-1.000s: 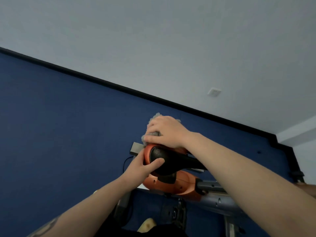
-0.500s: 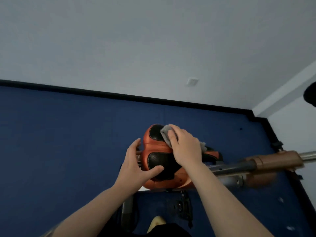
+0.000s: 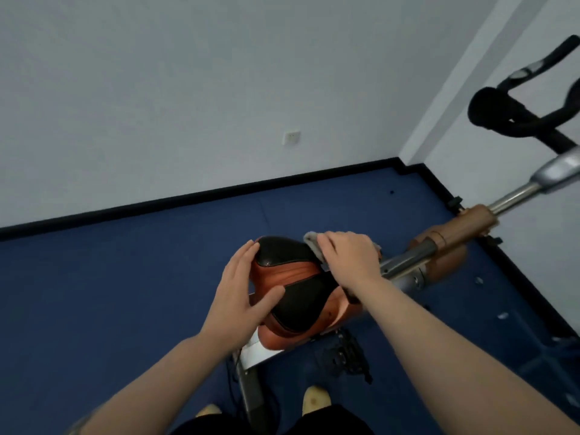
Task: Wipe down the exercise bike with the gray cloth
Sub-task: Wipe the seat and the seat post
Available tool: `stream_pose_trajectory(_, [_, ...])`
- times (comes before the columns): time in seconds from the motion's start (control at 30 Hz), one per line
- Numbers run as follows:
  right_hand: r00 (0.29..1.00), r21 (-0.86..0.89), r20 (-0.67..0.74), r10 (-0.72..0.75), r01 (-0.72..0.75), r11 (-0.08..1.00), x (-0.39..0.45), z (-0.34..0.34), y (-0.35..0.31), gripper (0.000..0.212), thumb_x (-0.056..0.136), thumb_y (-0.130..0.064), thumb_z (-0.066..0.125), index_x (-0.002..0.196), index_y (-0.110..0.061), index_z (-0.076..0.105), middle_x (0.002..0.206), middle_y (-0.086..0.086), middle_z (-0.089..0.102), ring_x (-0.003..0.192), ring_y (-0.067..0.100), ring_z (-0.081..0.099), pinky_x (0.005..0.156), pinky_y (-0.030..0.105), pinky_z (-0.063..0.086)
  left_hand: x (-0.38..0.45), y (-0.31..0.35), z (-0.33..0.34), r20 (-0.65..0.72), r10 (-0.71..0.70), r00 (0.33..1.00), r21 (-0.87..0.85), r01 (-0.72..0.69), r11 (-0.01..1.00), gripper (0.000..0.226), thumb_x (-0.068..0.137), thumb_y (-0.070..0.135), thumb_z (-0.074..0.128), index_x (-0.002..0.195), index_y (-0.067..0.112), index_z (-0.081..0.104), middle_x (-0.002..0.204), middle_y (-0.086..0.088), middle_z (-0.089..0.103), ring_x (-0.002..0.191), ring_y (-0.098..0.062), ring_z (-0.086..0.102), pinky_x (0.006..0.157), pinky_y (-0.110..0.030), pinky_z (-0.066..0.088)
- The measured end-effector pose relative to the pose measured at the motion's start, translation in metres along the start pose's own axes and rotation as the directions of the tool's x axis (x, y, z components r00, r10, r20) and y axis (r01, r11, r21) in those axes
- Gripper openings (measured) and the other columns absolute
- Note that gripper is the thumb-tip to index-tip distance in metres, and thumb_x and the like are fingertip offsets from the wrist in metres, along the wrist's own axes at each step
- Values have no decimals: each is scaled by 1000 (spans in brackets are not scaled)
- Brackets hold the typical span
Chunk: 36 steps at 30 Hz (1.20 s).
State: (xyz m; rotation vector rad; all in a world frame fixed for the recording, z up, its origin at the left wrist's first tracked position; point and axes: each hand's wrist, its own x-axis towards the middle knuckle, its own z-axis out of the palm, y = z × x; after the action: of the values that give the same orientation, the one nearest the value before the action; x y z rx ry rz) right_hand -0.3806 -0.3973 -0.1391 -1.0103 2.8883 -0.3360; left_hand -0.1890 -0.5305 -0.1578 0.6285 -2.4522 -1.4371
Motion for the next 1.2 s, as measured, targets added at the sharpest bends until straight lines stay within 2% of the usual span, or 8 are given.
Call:
stream_pose_trajectory(0.1, [979, -47, -120, 166, -173, 984, -6, 16, -40, 42, 101, -37, 31, 94, -22, 70, 98, -1, 71, 97, 25, 61, 97, 40, 34, 32, 17, -1, -59, 82, 995, 73, -78, 994, 38, 100, 31, 50, 137, 23, 48, 142, 12, 44, 130, 0, 34, 115, -35, 31])
stream_pose_trajectory(0.27, [989, 159, -144, -27, 50, 986, -28, 20, -35, 40, 101, -45, 30, 124, -32, 60, 116, -12, 63, 116, 11, 50, 112, 37, 21, 72, 38, 15, -30, 39, 999, 67, -37, 997, 29, 104, 30, 37, 124, 24, 57, 120, 13, 59, 111, -6, 54, 97, -28, 43])
stream_pose_trajectory(0.47, [921, 172, -166, 353, -325, 930, -16, 18, -9, 36, 103, -37, 36, 120, -27, 65, 129, -6, 57, 132, 16, 39, 118, 42, 14, 82, 30, 22, 3, 210, 978, 486, -185, 854, 30, 101, 29, 44, 87, 22, 70, 82, 8, 68, 78, -15, 63, 70, -34, 49])
stream_pose_trajectory(0.6, [894, 276, -184, 409, -353, 894, -45, 36, -32, 48, 104, -41, 24, 149, -28, 38, 159, -6, 24, 149, 13, 4, 122, 43, 7, 81, 26, 22, 5, 250, 968, 473, -222, 852, 23, 98, 26, 51, 96, 22, 73, 93, 7, 73, 88, -15, 67, 77, -37, 53])
stream_pose_trajectory(0.8, [807, 478, -80, 585, -484, 733, -12, 18, -8, 48, 103, -35, 36, 149, -19, 37, 157, 0, 28, 148, 16, 9, 121, 34, 10, 84, 25, 23, -4, 212, 977, 440, -189, 878, 31, 99, 40, 44, 99, 28, 73, 100, 13, 71, 95, -9, 64, 81, -35, 51])
stream_pose_trajectory(0.93, [766, 525, -153, 624, -471, 708, -42, 39, -40, 63, 101, -40, 29, 156, -21, 5, 162, -6, -10, 148, 14, -13, 119, 31, 1, 84, 25, 24, -45, 197, 979, 420, -161, 893, 30, 97, 44, 46, 98, 31, 73, 98, 15, 70, 91, -4, 59, 79, -31, 48])
stream_pose_trajectory(1.1, [681, 467, 38, 732, -659, 589, 17, 13, 13, 47, 105, -37, 26, 139, -16, 50, 143, 9, 49, 133, 28, 40, 113, 43, 25, 83, 24, 24, -77, 170, 982, 402, -126, 907, 33, 96, 49, 42, 98, 35, 72, 95, 22, 64, 86, 6, 48, 70, -23, 40])
stream_pose_trajectory(1.2, [739, 524, 72, 670, -600, 605, 13, 9, 19, 47, 105, -34, 27, 143, -14, 46, 143, 9, 50, 131, 27, 42, 113, 39, 30, 83, 25, 24, -96, 142, 985, 402, -92, 911, 33, 96, 51, 40, 99, 38, 70, 91, 29, 57, 87, 7, 48, 67, -16, 34])
